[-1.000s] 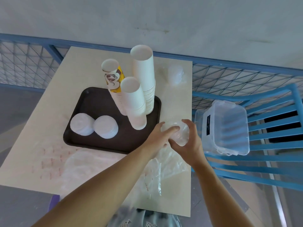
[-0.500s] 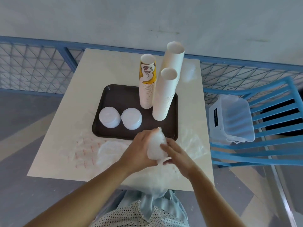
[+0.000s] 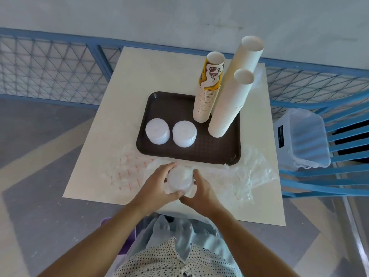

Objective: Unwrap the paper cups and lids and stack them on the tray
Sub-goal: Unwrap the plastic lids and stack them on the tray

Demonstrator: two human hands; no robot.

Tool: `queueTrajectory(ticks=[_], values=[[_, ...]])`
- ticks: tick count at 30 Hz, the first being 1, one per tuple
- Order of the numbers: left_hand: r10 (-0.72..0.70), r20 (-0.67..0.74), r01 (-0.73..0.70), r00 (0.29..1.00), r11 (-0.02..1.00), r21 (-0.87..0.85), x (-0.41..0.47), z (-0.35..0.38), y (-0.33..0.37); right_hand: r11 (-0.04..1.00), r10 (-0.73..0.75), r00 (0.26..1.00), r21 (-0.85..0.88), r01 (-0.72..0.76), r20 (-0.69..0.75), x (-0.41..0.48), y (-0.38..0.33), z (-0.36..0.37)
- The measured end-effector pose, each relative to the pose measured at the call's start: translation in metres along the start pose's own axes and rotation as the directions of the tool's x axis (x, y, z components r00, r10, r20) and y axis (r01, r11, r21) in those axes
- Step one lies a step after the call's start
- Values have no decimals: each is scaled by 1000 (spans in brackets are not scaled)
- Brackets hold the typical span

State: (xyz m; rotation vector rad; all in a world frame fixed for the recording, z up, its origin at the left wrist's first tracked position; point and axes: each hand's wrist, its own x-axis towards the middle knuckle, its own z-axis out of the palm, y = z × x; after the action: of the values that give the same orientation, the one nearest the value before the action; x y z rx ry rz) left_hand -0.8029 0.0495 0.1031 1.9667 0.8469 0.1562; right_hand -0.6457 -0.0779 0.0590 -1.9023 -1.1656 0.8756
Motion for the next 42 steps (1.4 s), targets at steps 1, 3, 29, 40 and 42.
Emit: queueTrajectory(ticks=[1,3,29,40,42], values=[[-3,22,3,1000,1000,5,0,0,-6,998,5,1000,-56,-5,-6,0,4,5],[-1,43,0,999,1000,7,1,3,-15,990,13,1000,-139,-13,-1,2,13,12],[-99,256,92,962,995,40,2,8,-46,928,-68,998,-367,68,11,-10,20,-8],[41,160,-52,986,997,60,11,-7,-39,920,-116,985,-360,154,126,7,14,-14],[9,155,-21,988,997,79,14,-4,-39,921,-121,985,-356,157,121,10,19,-9]])
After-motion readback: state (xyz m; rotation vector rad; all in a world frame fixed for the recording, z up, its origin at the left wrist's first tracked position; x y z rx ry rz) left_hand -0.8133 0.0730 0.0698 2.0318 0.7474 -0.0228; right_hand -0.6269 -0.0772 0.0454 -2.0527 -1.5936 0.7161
